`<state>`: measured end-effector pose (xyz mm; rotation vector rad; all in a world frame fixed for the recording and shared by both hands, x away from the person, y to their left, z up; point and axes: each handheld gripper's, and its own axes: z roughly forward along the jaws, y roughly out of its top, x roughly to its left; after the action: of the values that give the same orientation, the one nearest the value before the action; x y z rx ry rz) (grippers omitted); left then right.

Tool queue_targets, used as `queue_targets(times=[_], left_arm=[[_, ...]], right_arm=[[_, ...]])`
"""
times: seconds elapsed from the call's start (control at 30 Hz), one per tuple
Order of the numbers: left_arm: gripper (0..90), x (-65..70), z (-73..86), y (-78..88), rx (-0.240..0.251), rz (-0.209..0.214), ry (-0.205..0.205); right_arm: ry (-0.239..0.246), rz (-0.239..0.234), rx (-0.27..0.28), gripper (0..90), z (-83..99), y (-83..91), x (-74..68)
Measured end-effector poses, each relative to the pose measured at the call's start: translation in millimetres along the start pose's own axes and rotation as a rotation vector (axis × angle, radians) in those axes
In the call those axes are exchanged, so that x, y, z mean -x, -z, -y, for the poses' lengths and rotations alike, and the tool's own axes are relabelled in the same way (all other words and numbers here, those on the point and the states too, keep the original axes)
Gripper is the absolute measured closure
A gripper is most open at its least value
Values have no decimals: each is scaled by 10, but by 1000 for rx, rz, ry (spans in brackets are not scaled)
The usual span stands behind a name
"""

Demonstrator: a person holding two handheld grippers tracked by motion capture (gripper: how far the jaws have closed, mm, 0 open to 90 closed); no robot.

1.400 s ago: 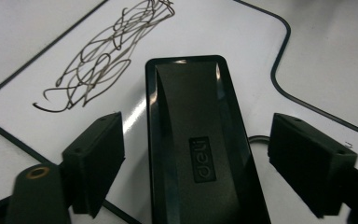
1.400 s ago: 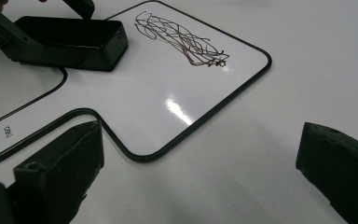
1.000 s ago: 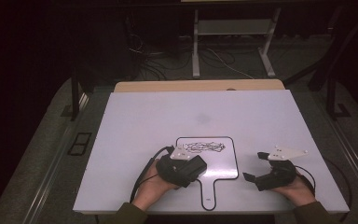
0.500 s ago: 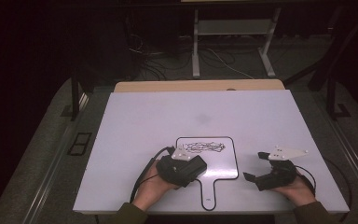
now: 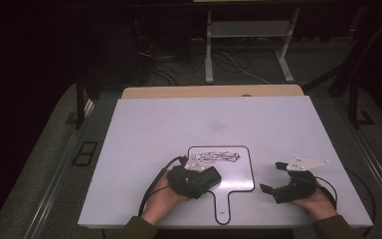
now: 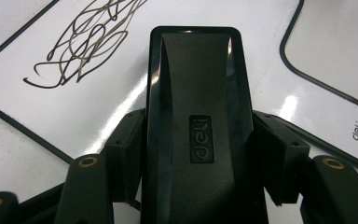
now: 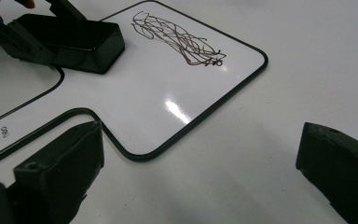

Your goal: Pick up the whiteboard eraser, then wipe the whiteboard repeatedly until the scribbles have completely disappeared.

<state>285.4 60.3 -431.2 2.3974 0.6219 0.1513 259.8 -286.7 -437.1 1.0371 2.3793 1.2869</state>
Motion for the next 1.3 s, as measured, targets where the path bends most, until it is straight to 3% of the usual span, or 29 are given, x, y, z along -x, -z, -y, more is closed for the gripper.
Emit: queue_targets(times=[0.1, 0.27, 0.63, 0.83, 1.0, 1.3], left_arm=[[388, -2, -3, 1, -5, 1, -6], [388, -44, 1, -3, -1, 32, 38], [393, -46, -1, 19, -7, 33, 13], [392, -62, -1, 106, 36, 33, 2], [392, -104, 15, 190, 42, 36, -15], [391, -185, 30, 278, 72, 35, -9]], right_arm=[[0, 0, 1, 0, 0, 1, 0], [0, 1, 1, 0, 0, 2, -1], [0, 1, 0, 0, 0, 8, 2], [2, 2, 3, 0, 0, 16, 7], [1, 0, 2, 0, 2, 12, 8], [2, 0, 8, 0, 0, 18, 5]])
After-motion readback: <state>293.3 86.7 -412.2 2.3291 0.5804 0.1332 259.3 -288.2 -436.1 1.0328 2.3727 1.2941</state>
